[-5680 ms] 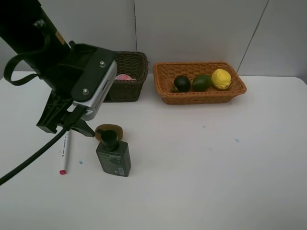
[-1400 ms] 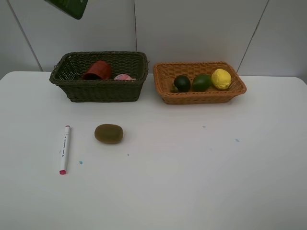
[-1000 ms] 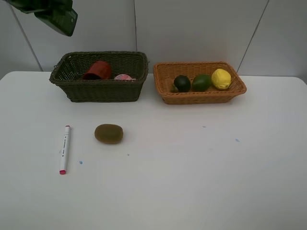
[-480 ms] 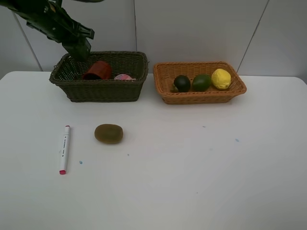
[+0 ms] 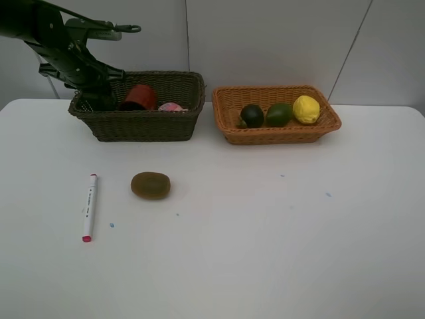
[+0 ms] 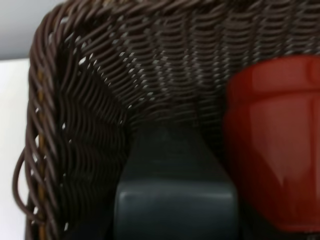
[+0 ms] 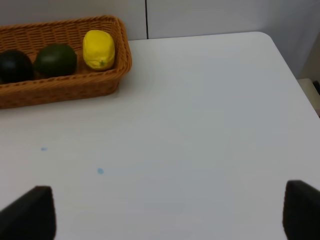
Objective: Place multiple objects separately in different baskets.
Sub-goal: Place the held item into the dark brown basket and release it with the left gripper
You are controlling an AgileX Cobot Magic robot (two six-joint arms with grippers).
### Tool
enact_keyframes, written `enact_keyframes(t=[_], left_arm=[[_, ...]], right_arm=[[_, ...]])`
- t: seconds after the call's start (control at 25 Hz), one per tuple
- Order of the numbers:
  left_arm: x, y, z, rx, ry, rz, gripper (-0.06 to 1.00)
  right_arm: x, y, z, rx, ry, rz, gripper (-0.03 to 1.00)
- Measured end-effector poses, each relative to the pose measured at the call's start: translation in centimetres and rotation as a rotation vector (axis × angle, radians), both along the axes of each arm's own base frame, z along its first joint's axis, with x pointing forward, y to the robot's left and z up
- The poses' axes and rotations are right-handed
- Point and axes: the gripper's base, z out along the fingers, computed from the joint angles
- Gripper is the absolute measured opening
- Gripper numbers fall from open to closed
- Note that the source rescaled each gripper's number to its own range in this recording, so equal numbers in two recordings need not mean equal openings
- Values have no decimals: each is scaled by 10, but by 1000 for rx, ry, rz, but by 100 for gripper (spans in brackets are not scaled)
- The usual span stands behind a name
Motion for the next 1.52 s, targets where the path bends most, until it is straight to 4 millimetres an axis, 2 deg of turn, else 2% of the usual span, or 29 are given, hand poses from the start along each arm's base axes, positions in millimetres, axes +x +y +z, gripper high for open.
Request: enact_keyframes(t=[0.28, 0.72, 0.76, 0.84, 0.88, 0.96, 1.08, 1.36, 1.52], left_arm=[[-3, 6, -13, 7, 82, 26, 37], [-1, 4, -14, -42, 71, 50, 38], [-1, 3, -13, -45, 63, 49, 44], [1, 3, -12, -56, 43, 55, 73], [1, 3, -11, -60, 39, 59, 83], [1, 3, -11, -67, 40, 66, 95], [1, 3, -12, -66, 47, 69, 100], [0, 3, -12, -63, 61, 71, 100], [-3, 3, 0, -64, 50, 72, 100]], right_arm=[[0, 0, 0, 0, 0, 0, 99], [0, 0, 0, 1, 0, 1, 99], [0, 0, 0, 1, 0, 1, 99], [0, 0, 0, 1, 0, 1, 99], [0, 0, 0, 1, 0, 1, 99], [0, 0, 0, 1, 0, 1, 99], [0, 0, 0, 1, 0, 1, 99], [0, 0, 0, 1, 0, 1, 99], [0, 0, 0, 1, 0, 1, 99]])
